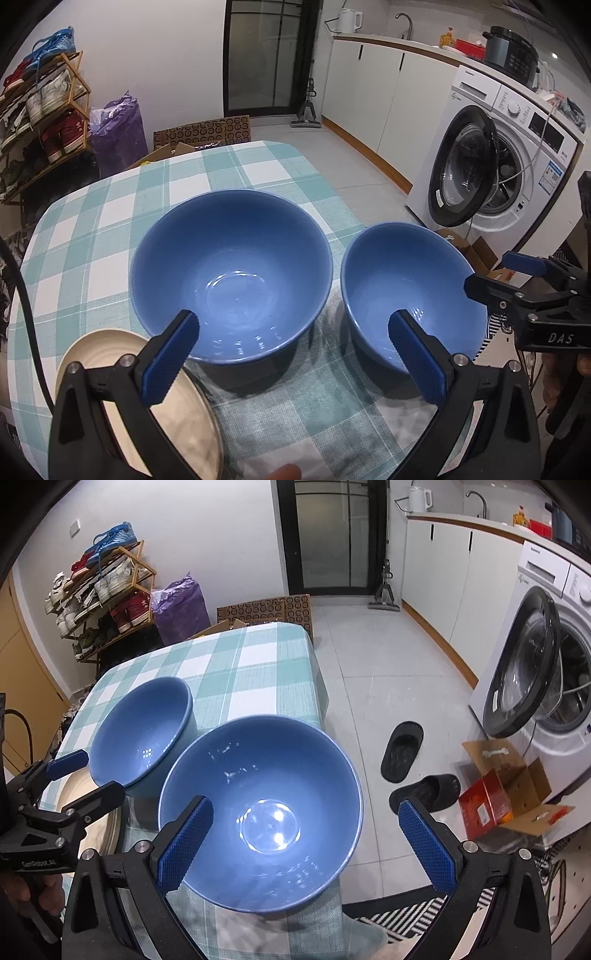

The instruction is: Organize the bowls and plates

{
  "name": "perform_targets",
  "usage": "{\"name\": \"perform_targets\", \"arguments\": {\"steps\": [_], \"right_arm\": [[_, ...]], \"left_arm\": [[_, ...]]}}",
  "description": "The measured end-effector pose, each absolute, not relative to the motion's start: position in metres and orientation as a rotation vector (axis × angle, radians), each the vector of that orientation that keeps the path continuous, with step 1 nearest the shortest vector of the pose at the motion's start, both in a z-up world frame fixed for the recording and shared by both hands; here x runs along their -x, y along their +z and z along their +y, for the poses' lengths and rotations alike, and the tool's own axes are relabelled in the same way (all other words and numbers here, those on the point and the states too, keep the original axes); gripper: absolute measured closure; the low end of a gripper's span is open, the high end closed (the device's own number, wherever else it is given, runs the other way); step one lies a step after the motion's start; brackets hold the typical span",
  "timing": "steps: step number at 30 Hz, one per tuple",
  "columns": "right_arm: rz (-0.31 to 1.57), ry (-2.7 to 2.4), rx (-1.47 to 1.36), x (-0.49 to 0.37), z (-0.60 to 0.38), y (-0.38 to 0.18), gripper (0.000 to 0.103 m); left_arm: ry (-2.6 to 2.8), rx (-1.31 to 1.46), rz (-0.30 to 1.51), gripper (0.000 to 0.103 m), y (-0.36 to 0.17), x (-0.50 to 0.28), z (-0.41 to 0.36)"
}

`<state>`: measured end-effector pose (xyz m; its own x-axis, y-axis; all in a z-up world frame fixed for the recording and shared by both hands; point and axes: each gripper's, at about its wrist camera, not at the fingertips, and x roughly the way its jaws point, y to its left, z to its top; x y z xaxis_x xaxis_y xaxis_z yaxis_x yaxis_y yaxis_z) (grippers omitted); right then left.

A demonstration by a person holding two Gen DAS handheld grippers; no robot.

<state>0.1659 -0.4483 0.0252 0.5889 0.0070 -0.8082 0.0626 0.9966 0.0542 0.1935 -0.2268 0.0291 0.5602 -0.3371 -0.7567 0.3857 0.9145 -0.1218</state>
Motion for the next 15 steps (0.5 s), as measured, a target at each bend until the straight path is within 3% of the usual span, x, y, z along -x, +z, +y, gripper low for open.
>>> {"name": "perform_targets", "arguments": {"steps": [7,11,15], "right_arm": [[0.972,-0.061,-0.130,-0.167,-0.461,0.005,0.002],[0.987,-0.065,-0.151,-0.167,-0.468,-0.006,0.007],[0.996,-0.067,-0.170,-0.165,-0.472,-0.015,0.012]], "left_arm": [[-0.470,-0.087,0.877,0.000,0.028,-0.191,-0.236],[-0.506,-0.095,0.863,0.003,0.031,-0.189,-0.240],[-0.550,-0.080,0.838,0.027,0.033,-0.187,-0.240]]}}
